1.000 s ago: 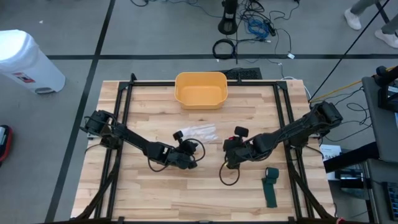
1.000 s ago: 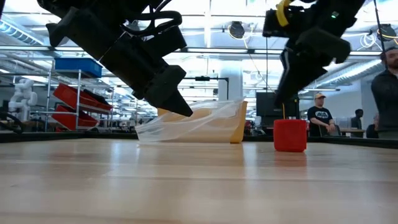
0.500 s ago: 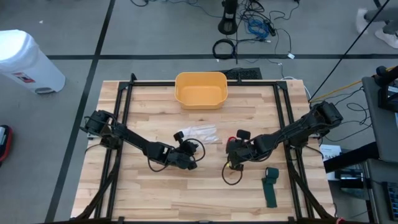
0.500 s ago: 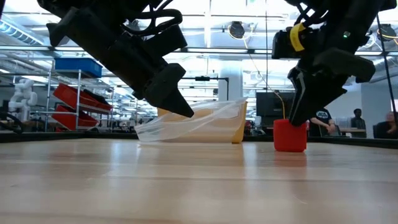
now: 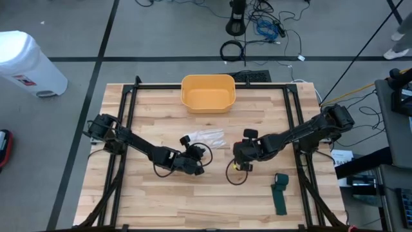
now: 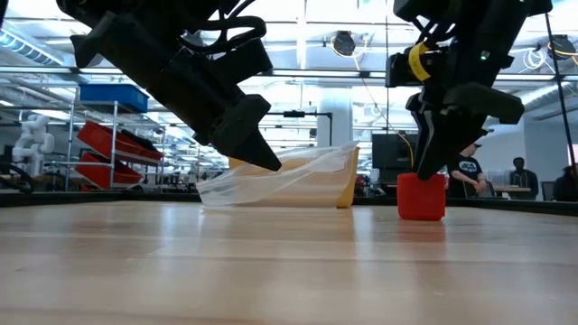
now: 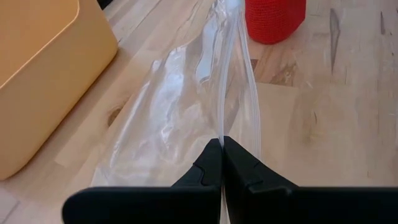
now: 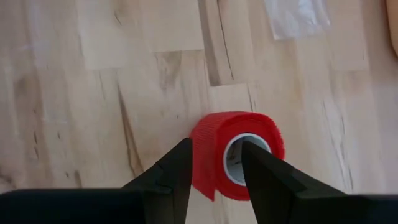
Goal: Roll bandage
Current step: Put the rolled red bandage into the transparent zip bag
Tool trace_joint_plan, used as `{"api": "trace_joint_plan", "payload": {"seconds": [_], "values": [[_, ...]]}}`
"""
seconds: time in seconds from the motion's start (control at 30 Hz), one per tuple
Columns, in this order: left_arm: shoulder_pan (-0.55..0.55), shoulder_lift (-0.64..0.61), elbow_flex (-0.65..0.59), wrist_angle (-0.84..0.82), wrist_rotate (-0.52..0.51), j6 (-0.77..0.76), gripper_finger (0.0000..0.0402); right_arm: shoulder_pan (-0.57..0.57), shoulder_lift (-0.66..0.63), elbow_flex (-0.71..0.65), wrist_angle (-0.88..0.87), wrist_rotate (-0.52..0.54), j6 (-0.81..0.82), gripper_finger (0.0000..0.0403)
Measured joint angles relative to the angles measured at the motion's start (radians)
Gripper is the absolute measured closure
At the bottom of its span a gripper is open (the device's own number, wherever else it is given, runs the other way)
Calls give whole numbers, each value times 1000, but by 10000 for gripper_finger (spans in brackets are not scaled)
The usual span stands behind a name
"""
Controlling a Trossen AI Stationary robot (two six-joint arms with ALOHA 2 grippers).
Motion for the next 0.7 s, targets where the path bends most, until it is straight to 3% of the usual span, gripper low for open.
{"api": "trace_joint_plan", "payload": {"seconds": [0.27, 0.53, 0.7], "values": [[0, 0, 0, 0, 0, 1, 401, -37, 0, -3, -4, -58, -12, 277], [0, 0, 0, 3, 0, 18, 402, -71, 0, -72, 101, -101, 2, 278], [0, 0, 0, 6, 0, 21, 401, -84, -1, -105, 165, -94, 19, 317]]}}
